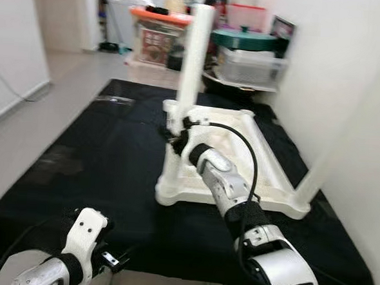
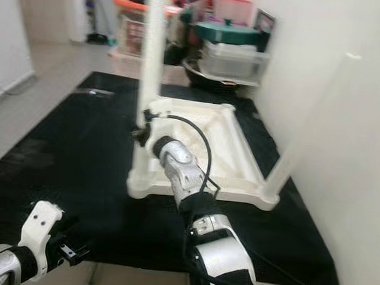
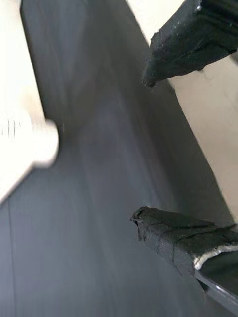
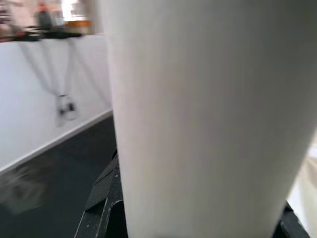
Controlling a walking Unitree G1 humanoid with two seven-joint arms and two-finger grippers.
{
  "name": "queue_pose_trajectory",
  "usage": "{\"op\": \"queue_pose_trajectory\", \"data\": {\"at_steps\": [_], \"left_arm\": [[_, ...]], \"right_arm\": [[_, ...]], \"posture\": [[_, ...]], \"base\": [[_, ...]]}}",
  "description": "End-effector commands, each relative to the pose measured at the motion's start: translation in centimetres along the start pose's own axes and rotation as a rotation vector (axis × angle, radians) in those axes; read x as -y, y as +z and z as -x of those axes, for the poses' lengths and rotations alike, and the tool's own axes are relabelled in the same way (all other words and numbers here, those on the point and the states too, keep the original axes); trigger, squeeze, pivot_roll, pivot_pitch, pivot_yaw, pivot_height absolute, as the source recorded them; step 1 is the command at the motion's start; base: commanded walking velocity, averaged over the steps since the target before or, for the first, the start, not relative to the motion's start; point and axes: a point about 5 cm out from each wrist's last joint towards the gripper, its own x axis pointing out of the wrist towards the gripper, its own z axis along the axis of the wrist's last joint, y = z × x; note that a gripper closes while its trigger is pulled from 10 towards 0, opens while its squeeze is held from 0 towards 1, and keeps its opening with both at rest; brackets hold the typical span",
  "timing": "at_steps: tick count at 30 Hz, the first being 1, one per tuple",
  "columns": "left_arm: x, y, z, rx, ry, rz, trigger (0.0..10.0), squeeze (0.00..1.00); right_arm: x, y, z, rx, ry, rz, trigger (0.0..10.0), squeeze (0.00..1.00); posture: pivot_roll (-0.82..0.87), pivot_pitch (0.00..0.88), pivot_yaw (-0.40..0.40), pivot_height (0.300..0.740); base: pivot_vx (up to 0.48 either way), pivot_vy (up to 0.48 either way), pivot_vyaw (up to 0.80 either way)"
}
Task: Building children table
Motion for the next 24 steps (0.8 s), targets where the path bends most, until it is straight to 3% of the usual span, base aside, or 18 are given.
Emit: {"op": "queue_pose_trajectory", "data": {"at_steps": [1, 2, 4, 9, 10, 11, 12, 20, 21, 24], "left_arm": [[0.0, -0.2, -0.1, -0.003, 0.011, 0.001, 10.0, 0.0], [0.0, -0.2, -0.1, -0.003, 0.011, 0.001, 10.0, 0.0], [-0.4, -0.3, -0.3, -0.011, 0.032, 0.0, 10.0, 0.0], [-0.7, -0.3, -0.9, -0.016, 0.043, -0.001, 10.0, 0.0], [-0.8, -0.2, -1.0, -0.016, 0.044, -0.001, 10.0, 0.0], [-0.8, -0.2, -1.0, -0.016, 0.044, -0.001, 10.0, 0.0], [-0.8, -0.2, -1.1, -0.015, 0.046, 0.0, 10.0, 0.0], [-1.0, -0.4, -1.1, -0.017, 0.057, -0.002, 10.0, 0.0], [-1.2, -0.5, -1.0, -0.02, 0.062, -0.003, 10.0, 0.0], [-1.4, -0.6, -1.1, -0.022, 0.063, -0.005, 10.0, 0.0]], "right_arm": [[3.5, -3.2, 1.6, -0.11, -0.219, -0.028, 0.0, 0.0], [3.5, -3.2, 1.6, -0.11, -0.219, -0.028, 0.0, 0.0], [4.5, -4.0, 2.7, -0.129, -0.368, -0.074, 0.0, 0.0], [4.6, -5.6, 3.1, -0.223, -0.454, -0.121, 0.0, 0.0], [4.4, -5.8, 3.0, -0.243, -0.463, -0.125, 0.7, 0.0], [4.4, -5.8, 3.0, -0.243, -0.463, -0.125, 0.7, 0.0], [4.2, -5.7, 2.8, -0.249, -0.461, -0.128, 10.0, 0.0], [3.6, -5.0, 2.4, -0.25, -0.478, -0.148, 10.0, 0.0], [3.4, -3.9, 2.3, -0.201, -0.461, -0.181, 10.0, 1.0], [3.2, -2.7, 2.2, -0.164, -0.434, -0.187, 10.0, 1.0]], "posture": [[0.14, 0.0, -0.105, 0.74], [0.14, 0.0, -0.105, 0.74], [0.14, 0.0, -0.1, 0.74], [0.12, 0.0, -0.095, 0.74], [0.12, 0.0, -0.095, 0.74], [0.12, 0.0, -0.095, 0.74], [0.12, 0.0, -0.095, 0.74], [0.12, 0.0, -0.096, 0.74], [0.12, 0.0, -0.091, 0.74], [0.11, 0.0, -0.088, 0.74]], "base": [[0.0, 0.0, 0.0], [0.0, 0.0, 0.0], [0.0, 0.0, 0.0], [0.0, 0.0, 0.0], [0.0, 0.0, 0.0], [0.0, 0.0, 0.0], [0.0, 0.0, 0.0], [0.0, 0.0, 0.0], [0.0, 0.0, 0.0], [0.0, 0.0, 0.0]]}}
